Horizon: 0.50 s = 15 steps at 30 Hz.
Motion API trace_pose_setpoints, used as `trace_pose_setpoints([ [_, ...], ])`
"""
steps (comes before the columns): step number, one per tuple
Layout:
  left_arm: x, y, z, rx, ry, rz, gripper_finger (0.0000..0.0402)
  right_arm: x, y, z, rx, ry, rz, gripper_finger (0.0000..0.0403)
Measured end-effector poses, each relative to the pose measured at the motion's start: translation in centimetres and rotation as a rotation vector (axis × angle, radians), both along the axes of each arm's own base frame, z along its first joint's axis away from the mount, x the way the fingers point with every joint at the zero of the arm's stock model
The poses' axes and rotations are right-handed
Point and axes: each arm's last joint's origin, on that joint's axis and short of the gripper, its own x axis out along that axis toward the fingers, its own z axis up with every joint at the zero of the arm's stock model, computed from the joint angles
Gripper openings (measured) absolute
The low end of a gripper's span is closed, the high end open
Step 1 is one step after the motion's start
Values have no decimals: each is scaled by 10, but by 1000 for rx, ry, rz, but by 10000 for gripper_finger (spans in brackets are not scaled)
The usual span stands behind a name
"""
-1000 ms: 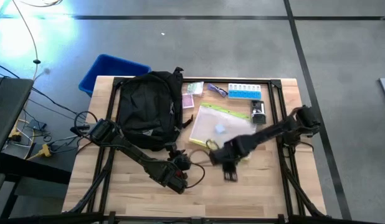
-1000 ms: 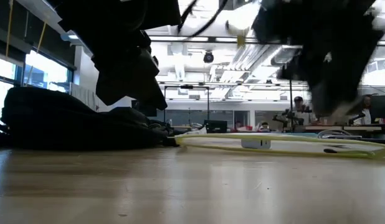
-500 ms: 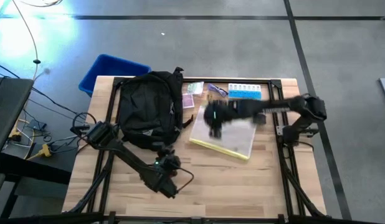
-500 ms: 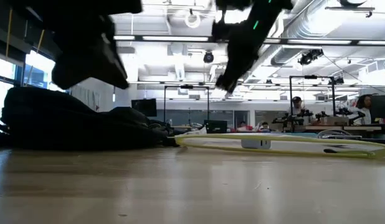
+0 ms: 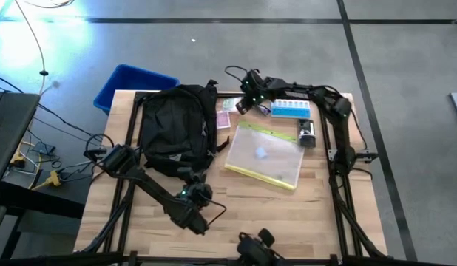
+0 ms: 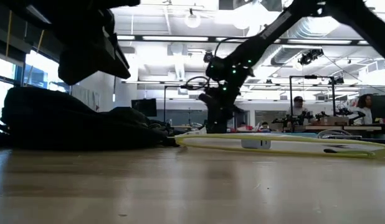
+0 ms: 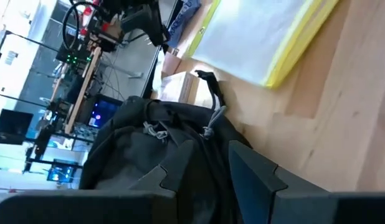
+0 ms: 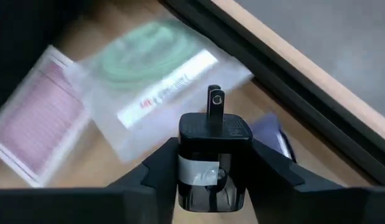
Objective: Unpack backpack
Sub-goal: Remove the black charger adapter from the yellow zip bag, then remove the blue charger adapter from the yellow zip bag
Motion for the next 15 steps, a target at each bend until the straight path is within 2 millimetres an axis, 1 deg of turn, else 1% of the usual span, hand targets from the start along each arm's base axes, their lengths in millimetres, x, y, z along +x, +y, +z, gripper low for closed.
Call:
trace_pose_setpoints([
  [3, 3, 4, 0, 10, 23, 1, 83, 8, -3, 0, 24, 47, 29, 205],
  [5, 4, 6, 0, 4, 25, 8, 83, 11, -3, 2, 30, 91, 45, 235],
  [7, 6, 6, -1, -14, 18, 14, 83, 14, 0, 10, 19, 108, 61, 259],
  [9, 6, 5, -2, -24, 12, 16, 83, 14, 3, 23, -5, 134, 70, 276],
  [11, 8, 4, -2, -41, -5, 17, 83, 14, 14, 36, -20, 185, 94, 287],
  [12, 8, 4, -3, -55, -12, 19, 83, 14, 23, 42, -27, 206, 120, 291],
  [14, 10, 2, -4, -88, -18, 26, 83, 13, 49, 60, -41, 238, 191, 293],
  [15, 10, 2, -5, -101, -17, 29, 83, 12, 68, 67, -51, 252, 235, 293],
])
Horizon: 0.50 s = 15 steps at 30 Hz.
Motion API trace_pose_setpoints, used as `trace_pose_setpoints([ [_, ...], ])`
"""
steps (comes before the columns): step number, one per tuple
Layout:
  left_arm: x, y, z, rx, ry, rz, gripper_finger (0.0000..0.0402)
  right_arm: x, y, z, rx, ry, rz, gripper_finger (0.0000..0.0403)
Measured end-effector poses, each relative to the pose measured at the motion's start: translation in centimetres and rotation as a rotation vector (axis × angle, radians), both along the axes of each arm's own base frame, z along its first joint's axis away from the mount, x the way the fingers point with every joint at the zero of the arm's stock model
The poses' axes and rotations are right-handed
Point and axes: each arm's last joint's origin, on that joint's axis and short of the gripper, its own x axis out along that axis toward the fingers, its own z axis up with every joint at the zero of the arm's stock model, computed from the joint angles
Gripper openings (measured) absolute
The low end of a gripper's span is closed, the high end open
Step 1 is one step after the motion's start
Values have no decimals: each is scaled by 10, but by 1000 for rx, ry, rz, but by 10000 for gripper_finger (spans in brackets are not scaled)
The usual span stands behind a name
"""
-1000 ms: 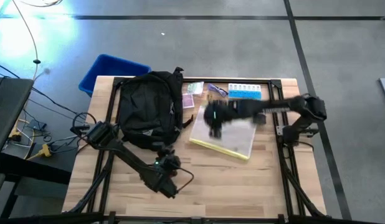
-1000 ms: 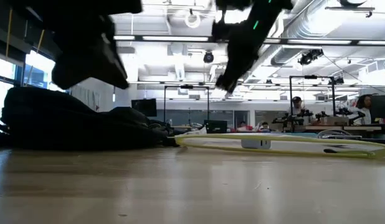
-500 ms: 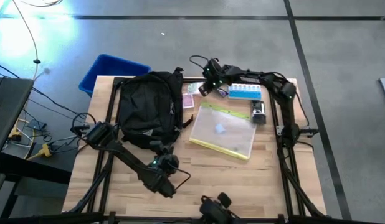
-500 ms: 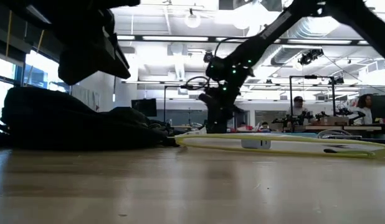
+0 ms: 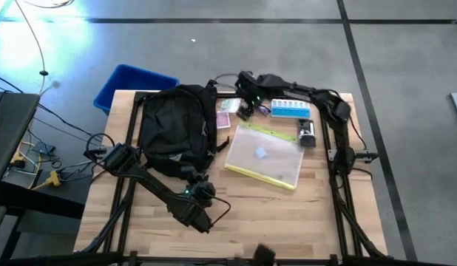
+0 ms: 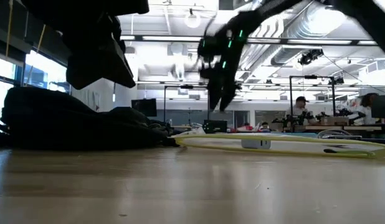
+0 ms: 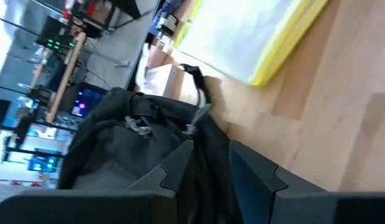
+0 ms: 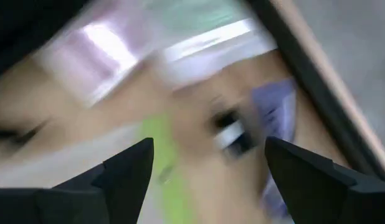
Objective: Unpack backpack
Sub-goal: Remove the blue charger adapter from the yellow zip bag
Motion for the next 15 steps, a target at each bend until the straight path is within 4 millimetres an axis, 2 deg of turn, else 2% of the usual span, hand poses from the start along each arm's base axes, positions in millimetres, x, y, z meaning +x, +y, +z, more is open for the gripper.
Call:
trace_pose_setpoints([
  [4, 3, -3, -4, -40, 38, -33, 83, -15, 91, 19, -58, 2, 171, 295],
  [8, 8, -7, -11, -45, 36, -97, 83, -50, 187, 20, -130, -143, 250, 295],
  [11, 16, -8, -18, -56, 63, -176, 83, -81, 248, 3, -130, -338, 235, 295],
  [15, 45, 2, -19, -150, 98, -301, 83, -114, 307, -26, -49, -624, 214, 295],
])
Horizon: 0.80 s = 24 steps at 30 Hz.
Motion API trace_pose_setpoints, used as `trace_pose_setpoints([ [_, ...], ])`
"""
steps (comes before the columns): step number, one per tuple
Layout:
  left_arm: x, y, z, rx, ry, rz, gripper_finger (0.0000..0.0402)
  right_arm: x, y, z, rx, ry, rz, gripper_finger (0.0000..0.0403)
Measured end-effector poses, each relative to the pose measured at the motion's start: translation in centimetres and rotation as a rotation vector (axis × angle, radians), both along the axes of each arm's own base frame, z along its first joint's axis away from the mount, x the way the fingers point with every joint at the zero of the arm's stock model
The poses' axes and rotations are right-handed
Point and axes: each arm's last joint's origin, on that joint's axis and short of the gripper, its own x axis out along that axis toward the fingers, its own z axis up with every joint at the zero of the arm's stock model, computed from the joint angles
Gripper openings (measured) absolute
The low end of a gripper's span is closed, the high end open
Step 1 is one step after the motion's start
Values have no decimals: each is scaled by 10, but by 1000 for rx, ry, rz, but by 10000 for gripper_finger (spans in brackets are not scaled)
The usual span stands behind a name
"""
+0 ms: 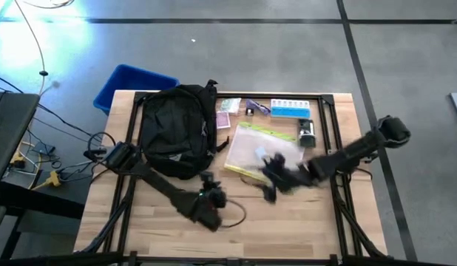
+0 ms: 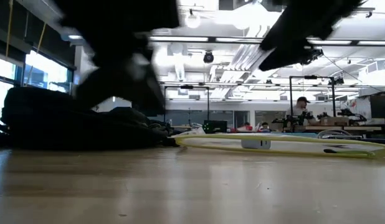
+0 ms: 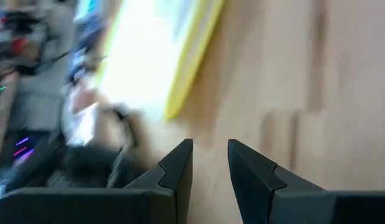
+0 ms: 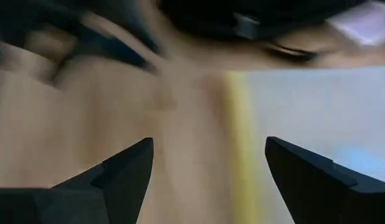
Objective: Unpack backpack
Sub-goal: Remove the blue charger adapter from the yellow zip bag
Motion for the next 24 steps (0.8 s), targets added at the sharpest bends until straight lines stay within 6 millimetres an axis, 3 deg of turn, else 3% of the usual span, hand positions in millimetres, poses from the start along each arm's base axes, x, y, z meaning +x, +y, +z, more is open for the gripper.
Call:
trace_pose_setpoints([
  [5, 38, 36, 6, -8, 24, -157, 83, -23, 36, -28, -40, -242, -21, 295],
  [9, 59, 73, 4, -61, 92, -298, 93, -34, 42, -41, -176, -279, -126, 295],
  [13, 67, 100, -11, -123, 167, -345, 117, -34, 44, -38, -140, -302, -159, 295],
  [20, 69, 116, -39, 114, 245, -172, 137, -40, 52, -41, -49, -298, -136, 295],
  [24, 71, 117, -45, 134, 248, -178, 109, -44, 57, -41, -21, -312, -143, 295],
])
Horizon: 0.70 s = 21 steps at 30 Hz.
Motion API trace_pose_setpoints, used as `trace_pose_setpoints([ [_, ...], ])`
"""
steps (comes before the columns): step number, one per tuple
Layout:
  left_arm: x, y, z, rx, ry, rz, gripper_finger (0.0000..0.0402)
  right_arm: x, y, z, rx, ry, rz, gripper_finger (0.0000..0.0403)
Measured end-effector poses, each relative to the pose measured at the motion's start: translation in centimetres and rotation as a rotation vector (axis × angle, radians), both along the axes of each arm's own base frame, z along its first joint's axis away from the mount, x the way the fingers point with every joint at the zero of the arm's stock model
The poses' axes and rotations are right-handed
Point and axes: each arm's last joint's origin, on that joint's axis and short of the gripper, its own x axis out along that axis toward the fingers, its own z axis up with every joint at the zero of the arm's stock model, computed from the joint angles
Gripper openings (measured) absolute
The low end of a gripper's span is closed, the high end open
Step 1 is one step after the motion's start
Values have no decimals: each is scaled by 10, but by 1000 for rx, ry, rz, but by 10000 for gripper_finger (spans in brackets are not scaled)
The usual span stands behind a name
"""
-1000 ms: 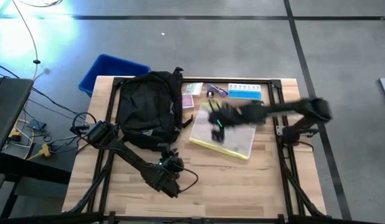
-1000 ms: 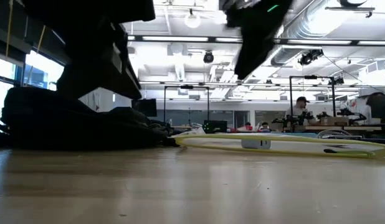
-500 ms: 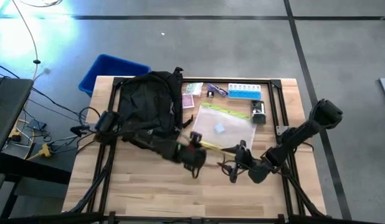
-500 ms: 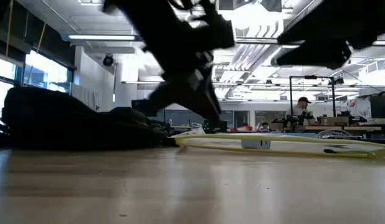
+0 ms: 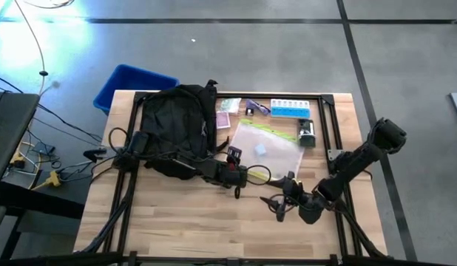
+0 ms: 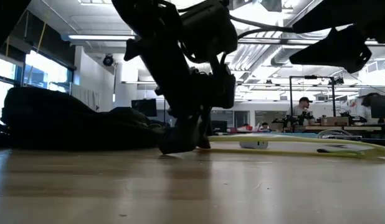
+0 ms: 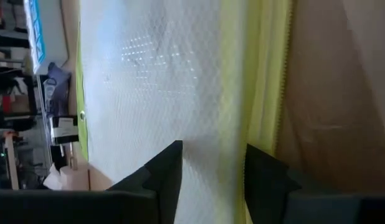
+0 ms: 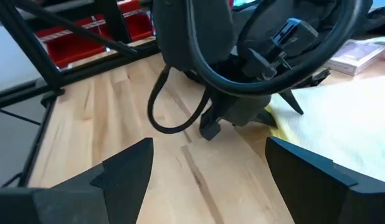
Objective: Unpack backpack
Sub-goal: Remove the blue charger adapter from the yellow zip bag
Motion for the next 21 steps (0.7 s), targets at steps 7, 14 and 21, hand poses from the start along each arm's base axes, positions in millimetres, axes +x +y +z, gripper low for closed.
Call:
trace_pose_setpoints([
  [7, -1, -5, 5, 0, -23, -6, 9, -4, 5, 0, 41, -9, 8, 296],
  [14, -9, -35, 39, 55, -138, -16, 0, 1, 8, -16, 158, 72, 79, 296],
  [21, -11, -59, 89, -172, -375, 39, 0, 35, 27, -38, 174, 194, 279, 277],
])
